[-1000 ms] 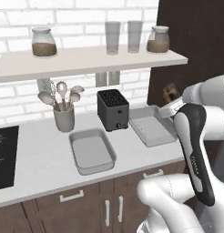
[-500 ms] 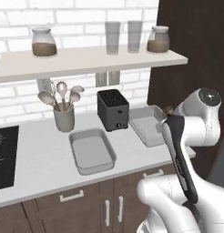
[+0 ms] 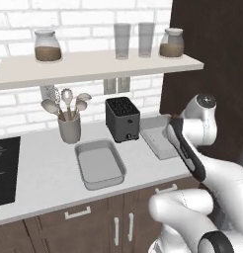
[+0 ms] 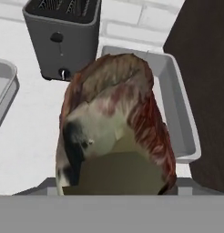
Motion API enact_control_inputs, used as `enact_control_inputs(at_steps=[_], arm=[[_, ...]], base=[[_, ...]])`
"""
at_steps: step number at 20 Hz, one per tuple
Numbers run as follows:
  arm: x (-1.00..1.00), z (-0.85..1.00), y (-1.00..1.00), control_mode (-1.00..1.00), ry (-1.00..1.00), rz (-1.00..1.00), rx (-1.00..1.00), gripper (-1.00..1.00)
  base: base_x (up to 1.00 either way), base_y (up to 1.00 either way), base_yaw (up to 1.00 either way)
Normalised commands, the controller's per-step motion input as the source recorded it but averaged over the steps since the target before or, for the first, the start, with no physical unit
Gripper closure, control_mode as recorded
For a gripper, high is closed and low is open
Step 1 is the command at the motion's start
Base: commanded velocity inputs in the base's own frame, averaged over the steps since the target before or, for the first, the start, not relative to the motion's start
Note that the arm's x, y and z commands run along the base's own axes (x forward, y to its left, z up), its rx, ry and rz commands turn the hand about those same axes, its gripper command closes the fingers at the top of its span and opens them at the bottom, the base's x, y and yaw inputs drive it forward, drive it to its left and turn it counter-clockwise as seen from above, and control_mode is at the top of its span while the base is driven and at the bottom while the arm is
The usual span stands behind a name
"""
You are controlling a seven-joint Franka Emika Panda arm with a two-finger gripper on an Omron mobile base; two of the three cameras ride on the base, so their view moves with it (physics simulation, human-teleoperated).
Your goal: Place one avocado and one steak in each tupperware on the nearby counter, to pack two identical lunches.
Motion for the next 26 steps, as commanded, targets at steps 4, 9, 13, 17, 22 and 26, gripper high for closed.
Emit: enact_control_inputs(at_steps=[4,9,13,17,22,26], arm=[[0.9,-0.33,-0.25,-1.0,0.07,0.0,0.0,1.0],[0.64,-0.52,-0.3,-1.0,0.05,0.0,0.0,1.0],[0.66,-0.56,-0.06,-1.0,0.03,0.0,0.0,1.0],[0.62,-0.47,-0.13,-1.0,0.0,0.0,0.0,1.0],[0.62,-0.36,-0.25,-1.0,0.01,0.0,0.0,1.0],[0.66,-0.32,-0.27,-1.0,0.02,0.0,0.0,1.0]], base=[[0.0,0.0,0.0],[0.0,0.0,0.0],[0.0,0.0,0.0],[0.0,0.0,0.0],[0.0,0.0,0.0],[0.0,0.0,0.0]])
